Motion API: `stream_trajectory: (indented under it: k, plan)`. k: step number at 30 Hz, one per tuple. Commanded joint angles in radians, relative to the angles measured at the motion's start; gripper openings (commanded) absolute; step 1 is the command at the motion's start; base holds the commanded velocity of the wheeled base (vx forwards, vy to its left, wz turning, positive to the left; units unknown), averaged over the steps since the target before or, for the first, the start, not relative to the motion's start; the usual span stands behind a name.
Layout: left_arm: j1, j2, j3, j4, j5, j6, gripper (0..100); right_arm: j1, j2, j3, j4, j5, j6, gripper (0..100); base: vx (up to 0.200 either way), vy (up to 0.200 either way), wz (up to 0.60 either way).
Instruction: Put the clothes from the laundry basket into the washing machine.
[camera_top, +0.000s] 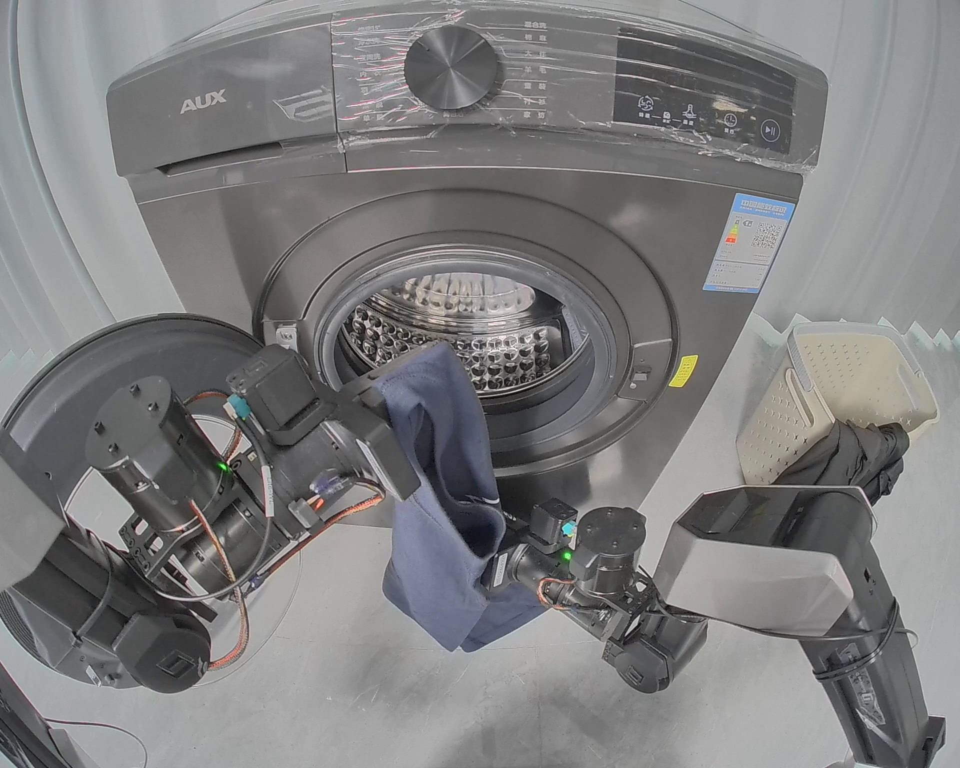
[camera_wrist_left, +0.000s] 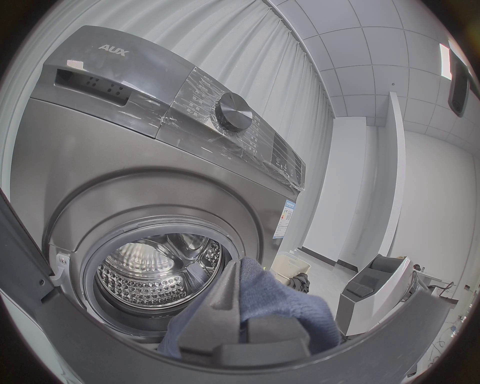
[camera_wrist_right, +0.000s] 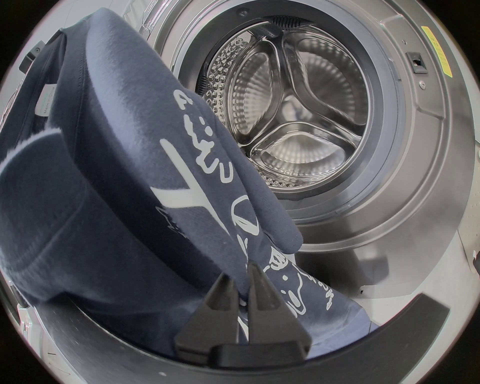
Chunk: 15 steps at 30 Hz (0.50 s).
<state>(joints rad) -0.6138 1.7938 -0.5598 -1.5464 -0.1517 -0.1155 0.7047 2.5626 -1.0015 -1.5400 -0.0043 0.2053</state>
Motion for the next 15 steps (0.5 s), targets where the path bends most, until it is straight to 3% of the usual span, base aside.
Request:
stream_trajectory:
  k: [1, 2, 7, 10, 15]
  plan:
    - [0.0, 0.006, 0.0, 0.0, 0.001, 0.0, 0, 0.002, -0.022, 0.037, 0.0, 0.0, -0.001, 0, 0.0, 0.0, 0.0]
    - [0.002, 0.004, 0.0, 0.0, 0.001, -0.001, 0, 0.002, -0.031, 0.053, 0.0, 0.0, 0.0, 100, 0.0, 0.0, 0.0]
    - [0.02, 0.002, -0.002, 0.0, 0.001, -0.004, 0, 0.006, -0.067, 0.112, 0.0, -0.002, 0.005, 100, 0.0, 0.0, 0.0]
    - [0.026, 0.004, -0.003, 0.0, 0.001, -0.006, 0, -0.005, -0.133, 0.244, 0.0, 0.009, 0.006, 100, 0.0, 0.0, 0.0]
    - [0.026, 0.004, -0.009, 0.002, 0.001, -0.006, 0, -0.005, -0.196, 0.34, 0.0, 0.04, 0.008, 100, 0.0, 0.0, 0.0]
